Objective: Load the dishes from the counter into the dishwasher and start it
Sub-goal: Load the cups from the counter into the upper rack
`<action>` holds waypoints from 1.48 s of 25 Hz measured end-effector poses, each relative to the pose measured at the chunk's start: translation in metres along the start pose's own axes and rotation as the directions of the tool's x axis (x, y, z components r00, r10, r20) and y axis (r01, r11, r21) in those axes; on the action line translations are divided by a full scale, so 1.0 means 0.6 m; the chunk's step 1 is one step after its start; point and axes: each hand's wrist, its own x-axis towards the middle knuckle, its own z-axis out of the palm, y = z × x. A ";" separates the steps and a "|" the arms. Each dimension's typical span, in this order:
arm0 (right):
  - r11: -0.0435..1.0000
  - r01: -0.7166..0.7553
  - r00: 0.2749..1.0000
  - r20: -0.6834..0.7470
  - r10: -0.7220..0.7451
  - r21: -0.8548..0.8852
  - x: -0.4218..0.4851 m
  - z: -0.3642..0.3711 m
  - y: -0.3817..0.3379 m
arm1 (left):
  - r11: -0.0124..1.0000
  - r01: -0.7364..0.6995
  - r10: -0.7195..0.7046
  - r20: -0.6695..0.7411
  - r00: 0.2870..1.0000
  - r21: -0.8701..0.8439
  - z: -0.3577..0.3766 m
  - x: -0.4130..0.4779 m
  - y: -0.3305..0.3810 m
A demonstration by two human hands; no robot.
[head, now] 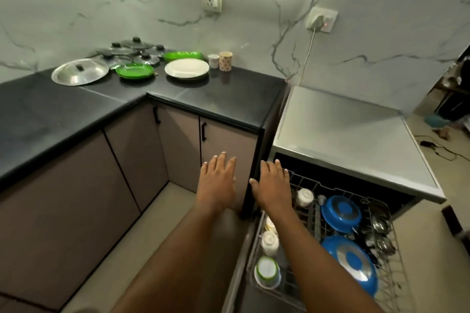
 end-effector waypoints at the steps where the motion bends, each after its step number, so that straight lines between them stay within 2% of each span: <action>1: 1.000 0.008 1.000 -0.028 -0.007 0.010 0.018 -0.005 -0.034 | 1.000 -0.002 0.002 -0.019 1.000 0.013 -0.016 0.013 -0.039; 8: 0.998 0.015 0.995 -0.095 -0.010 0.053 0.125 -0.009 -0.224 | 0.999 -0.012 0.014 -0.056 0.998 0.038 -0.126 0.093 -0.249; 13: 0.999 0.024 0.997 -0.071 -0.021 0.037 0.174 0.003 -0.293 | 1.000 0.002 -0.002 -0.026 1.000 0.022 -0.153 0.145 -0.331; 21: 0.997 -0.020 0.997 -0.067 0.025 0.072 0.316 0.026 -0.317 | 0.999 -0.033 0.033 0.047 0.998 -0.006 -0.128 0.268 -0.377; 32: 0.994 -0.021 1.000 -0.009 0.022 0.105 0.651 0.057 -0.248 | 0.999 -0.013 0.016 0.061 0.998 -0.050 -0.043 0.604 -0.351; 37: 0.991 -0.011 1.000 0.027 0.007 0.132 0.775 0.069 -0.228 | 0.999 0.000 0.005 0.124 0.992 -0.040 -0.002 0.717 -0.349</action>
